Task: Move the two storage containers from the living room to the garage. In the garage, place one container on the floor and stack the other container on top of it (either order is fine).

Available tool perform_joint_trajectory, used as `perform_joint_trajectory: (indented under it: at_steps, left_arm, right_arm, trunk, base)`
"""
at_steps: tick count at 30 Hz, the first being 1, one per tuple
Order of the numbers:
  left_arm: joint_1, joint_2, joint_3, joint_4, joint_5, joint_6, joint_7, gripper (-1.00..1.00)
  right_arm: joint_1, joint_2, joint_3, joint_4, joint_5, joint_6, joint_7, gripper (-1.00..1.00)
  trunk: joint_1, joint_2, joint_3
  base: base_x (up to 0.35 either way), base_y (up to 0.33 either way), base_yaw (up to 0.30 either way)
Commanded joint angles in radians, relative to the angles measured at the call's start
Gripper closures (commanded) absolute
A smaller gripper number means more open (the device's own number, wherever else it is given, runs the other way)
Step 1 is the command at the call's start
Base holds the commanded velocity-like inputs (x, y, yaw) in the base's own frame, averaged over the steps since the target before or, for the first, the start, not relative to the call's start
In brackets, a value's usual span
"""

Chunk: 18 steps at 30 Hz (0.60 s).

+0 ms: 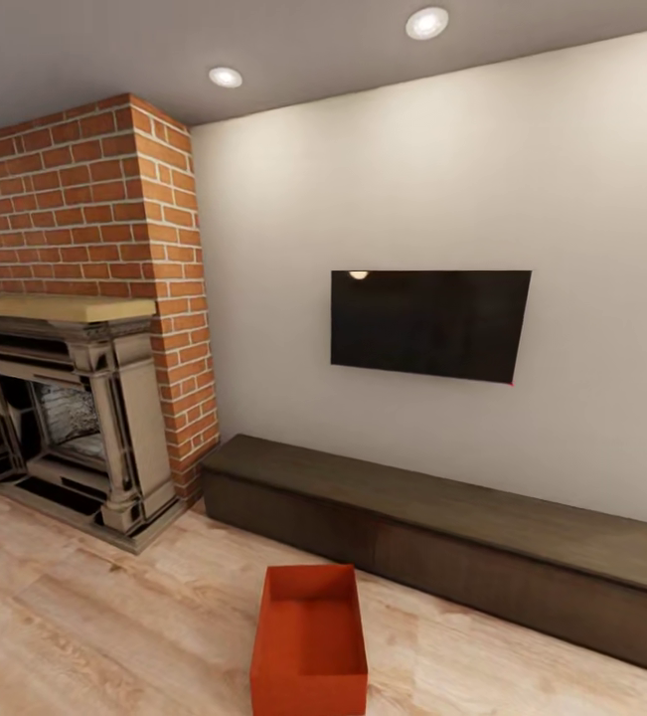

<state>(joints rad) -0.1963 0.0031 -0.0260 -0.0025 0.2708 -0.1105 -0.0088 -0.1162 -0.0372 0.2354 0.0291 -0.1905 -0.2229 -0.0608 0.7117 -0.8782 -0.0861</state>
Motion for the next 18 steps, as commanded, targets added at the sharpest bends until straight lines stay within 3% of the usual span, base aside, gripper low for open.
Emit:
perform_joint_trajectory:
  at_steps: [1,18]
  left_arm:
    - [-0.001,0.000,-0.003,0.001,0.007,-0.003,-0.001,-1.00]
    - [0.000,0.000,-0.003,0.001,0.007,-0.003,-0.001,-1.00]
  right_arm:
    - [-0.002,0.000,0.009,0.003,-0.009,-0.006,-0.001,-1.00]
    - [-0.001,-0.003,0.009,0.003,-0.009,-0.004,-0.001,-1.00]
  trunk:
    - [0.001,-0.001,-0.002]
    - [0.001,-0.001,-0.002]
  base:
    - [0.323,0.000,-0.029]
    - [0.323,0.000,-0.004]
